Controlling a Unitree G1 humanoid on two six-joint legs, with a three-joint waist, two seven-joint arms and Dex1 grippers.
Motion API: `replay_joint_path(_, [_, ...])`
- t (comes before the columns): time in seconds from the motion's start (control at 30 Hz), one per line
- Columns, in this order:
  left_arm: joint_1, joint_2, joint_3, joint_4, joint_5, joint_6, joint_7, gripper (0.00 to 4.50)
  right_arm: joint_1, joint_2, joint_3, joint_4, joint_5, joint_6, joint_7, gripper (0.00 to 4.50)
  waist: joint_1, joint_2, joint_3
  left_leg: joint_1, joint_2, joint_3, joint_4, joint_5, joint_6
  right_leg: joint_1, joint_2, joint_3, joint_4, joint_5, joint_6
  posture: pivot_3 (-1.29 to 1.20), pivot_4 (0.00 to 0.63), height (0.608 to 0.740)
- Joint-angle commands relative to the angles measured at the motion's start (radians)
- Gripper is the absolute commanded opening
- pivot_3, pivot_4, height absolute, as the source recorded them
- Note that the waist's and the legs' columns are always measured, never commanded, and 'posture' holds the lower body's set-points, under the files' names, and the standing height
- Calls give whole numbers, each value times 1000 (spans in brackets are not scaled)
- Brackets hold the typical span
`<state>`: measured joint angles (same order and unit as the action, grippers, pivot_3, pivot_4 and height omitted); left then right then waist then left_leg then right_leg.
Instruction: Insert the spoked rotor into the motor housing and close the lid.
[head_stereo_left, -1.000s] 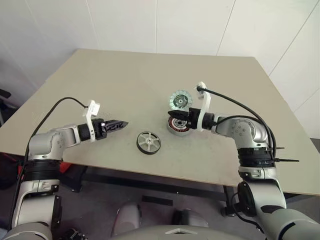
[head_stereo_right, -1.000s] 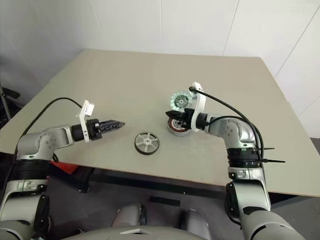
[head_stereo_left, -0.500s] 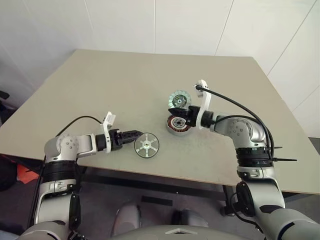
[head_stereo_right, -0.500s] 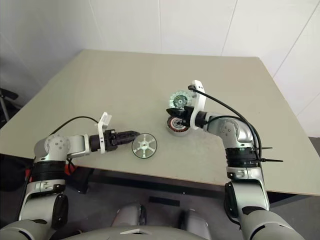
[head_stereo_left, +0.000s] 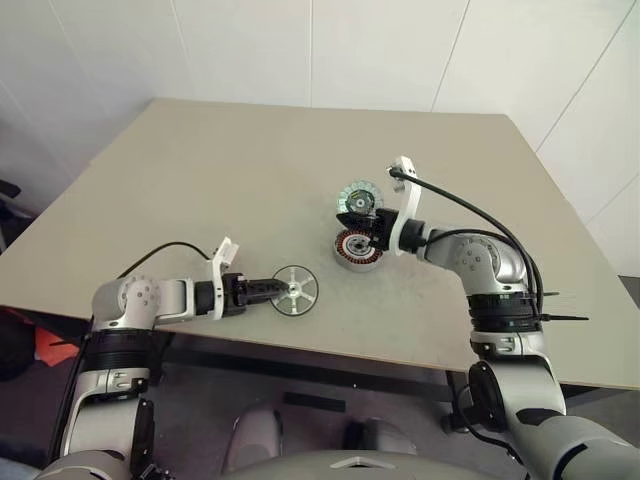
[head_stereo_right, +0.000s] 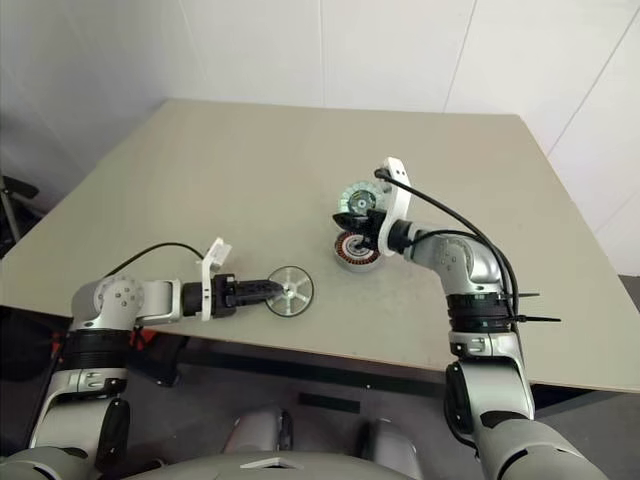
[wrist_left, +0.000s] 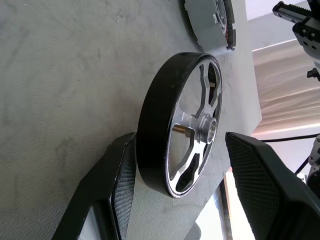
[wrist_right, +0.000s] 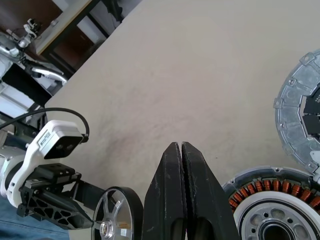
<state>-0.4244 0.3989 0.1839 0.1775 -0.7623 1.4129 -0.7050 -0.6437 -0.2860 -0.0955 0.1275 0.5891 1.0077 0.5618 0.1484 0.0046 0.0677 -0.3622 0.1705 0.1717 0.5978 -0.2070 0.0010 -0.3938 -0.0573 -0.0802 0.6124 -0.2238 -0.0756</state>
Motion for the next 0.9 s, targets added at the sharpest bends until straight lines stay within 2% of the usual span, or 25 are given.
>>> replay_joint_path(0.03, [-22, -11, -4, 8, -11, -33, -20, 2936, -28, 1, -7, -13, 2, -22, 1, 21, 0, 0, 0, 0, 0, 0, 0, 0, 0, 0, 0, 0, 0, 0, 0, 0, 0, 740])
replay_joint_path(0.13, [-26, -20, -10, 30, 2, -60, -18, 2936, -31, 2, -10, -14, 0, -26, -4, 21, 0, 0, 0, 0, 0, 0, 0, 0, 0, 0, 0, 0, 0, 1, -1, 0, 0, 740])
replay_joint_path(0.23, [-29, -30, -15, 50, 7, -85, -17, 2315, -37, 3, -15, -12, -1, -28, -9, 0, 0, 0, 0, 0, 0, 0, 0, 0, 0, 0, 0, 0, 0, 2, -2, 0, 0, 740])
replay_joint_path(0.37, [-25, -30, -26, 52, 4, -97, -29, 1182, -40, 0, -13, -2, -6, -39, -9, 0, 0, 0, 0, 0, 0, 0, 0, 0, 0, 1, 0, 0, 0, 2, -2, 0, 0, 740])
replay_joint_path(0.5, [-20, -28, -36, 54, 7, -113, -37, 1182, -43, 1, -9, 6, -11, -49, -8, 0, -5, 0, 0, 4, 0, 0, -1, 0, 0, 4, 0, 0, -1, 0, 1, 0, 0, 740])
replay_joint_path(0.63, [-39, -43, 4, 63, -15, -125, -29, 468, -52, -4, -12, 21, -25, -66, -11, 0, -6, 0, 0, 7, 0, 0, -1, 0, 0, 7, 0, 0, -1, -1, 2, 0, 0, 740])
replay_joint_path(0.9, [-123, -122, 116, 110, -74, -133, 25, 425, -104, -47, -26, 72, -61, -125, -17, 0, -5, 0, 0, 10, 0, 0, -1, 0, -1, 9, 0, 0, -2, -1, 4, 0, 0, 740])
